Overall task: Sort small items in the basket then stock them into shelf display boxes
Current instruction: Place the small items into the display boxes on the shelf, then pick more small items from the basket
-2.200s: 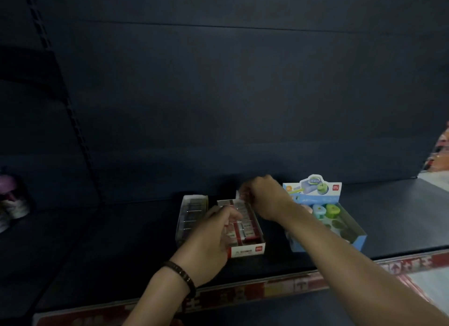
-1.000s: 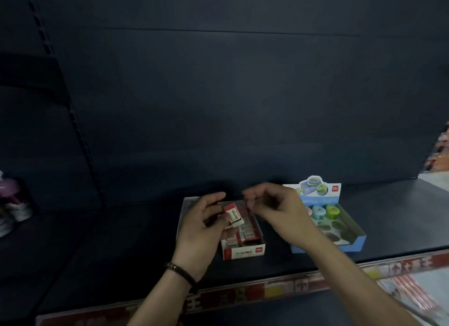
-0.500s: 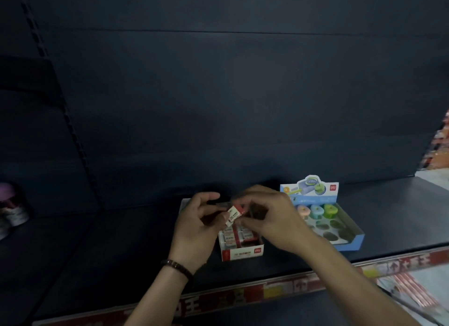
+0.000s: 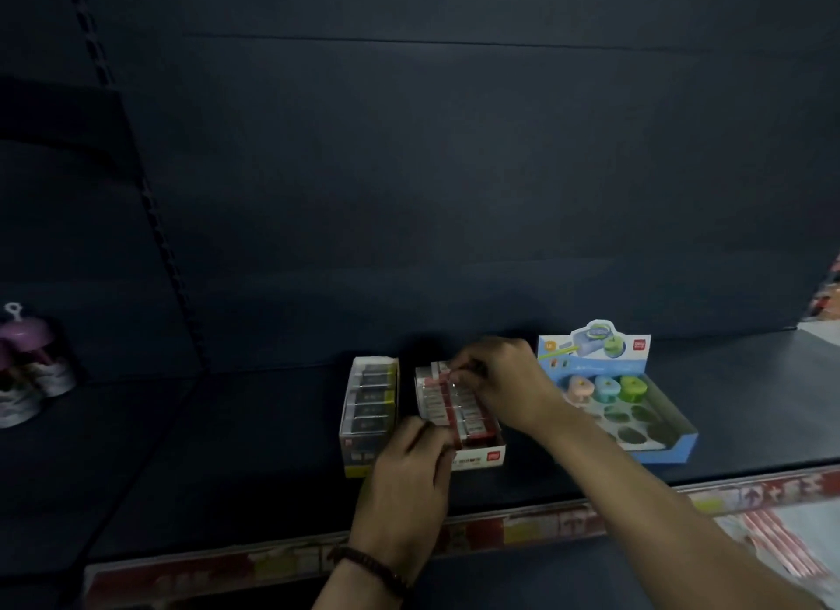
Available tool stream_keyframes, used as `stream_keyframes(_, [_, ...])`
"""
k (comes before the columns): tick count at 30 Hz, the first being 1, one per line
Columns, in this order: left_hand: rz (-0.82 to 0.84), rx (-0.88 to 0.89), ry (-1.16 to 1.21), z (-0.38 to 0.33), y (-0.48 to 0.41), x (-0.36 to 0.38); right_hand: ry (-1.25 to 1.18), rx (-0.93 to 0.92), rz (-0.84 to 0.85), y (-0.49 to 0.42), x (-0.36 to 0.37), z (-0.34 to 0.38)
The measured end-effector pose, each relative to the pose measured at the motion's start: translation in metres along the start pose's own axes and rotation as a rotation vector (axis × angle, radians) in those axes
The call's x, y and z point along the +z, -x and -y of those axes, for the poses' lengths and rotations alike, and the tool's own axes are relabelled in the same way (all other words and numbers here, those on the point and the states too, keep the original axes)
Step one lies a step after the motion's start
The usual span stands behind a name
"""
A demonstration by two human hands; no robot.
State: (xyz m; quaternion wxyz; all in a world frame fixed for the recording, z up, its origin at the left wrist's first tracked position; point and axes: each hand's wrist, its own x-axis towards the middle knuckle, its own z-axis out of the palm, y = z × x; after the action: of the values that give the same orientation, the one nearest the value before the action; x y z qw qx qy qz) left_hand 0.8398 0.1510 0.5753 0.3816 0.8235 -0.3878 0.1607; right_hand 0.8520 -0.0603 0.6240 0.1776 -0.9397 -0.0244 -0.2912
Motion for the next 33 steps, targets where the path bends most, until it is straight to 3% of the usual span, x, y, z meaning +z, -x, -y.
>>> stream_keyframes(7, [0.175, -0.05, 0.032, 0.004, 0.003, 0.002, 0.016, 0.125, 0.195, -0.013, 0.029, -0.001])
stream_keyframes(17, [0.22, -0.075, 0.017, 0.005, 0.001, 0.005, 0.111, 0.086, 0.242, -0.014, 0.045, -0.002])
stream_keyframes(22, [0.213, -0.036, 0.015, 0.006, 0.002, 0.005, 0.133, 0.072, 0.353, -0.015, 0.027, -0.001])
stream_keyframes(24, [0.06, -0.023, 0.092, 0.002, 0.01, 0.004, 0.086, 0.084, 0.271, -0.004, 0.011, 0.002])
stream_keyframes(28, [-0.101, 0.103, 0.2, -0.021, 0.038, 0.01, -0.101, 0.213, -0.115, 0.064, -0.025, 0.016])
stream_keyframes(30, [-0.011, 0.197, 0.247, -0.037, 0.057, 0.027, -0.121, 0.332, -0.226, 0.117, -0.043, 0.024])
stream_keyframes(33, [0.292, 0.341, 0.283, -0.055, 0.09, 0.066, -0.058, 0.549, -0.285, 0.218, -0.059, 0.031])
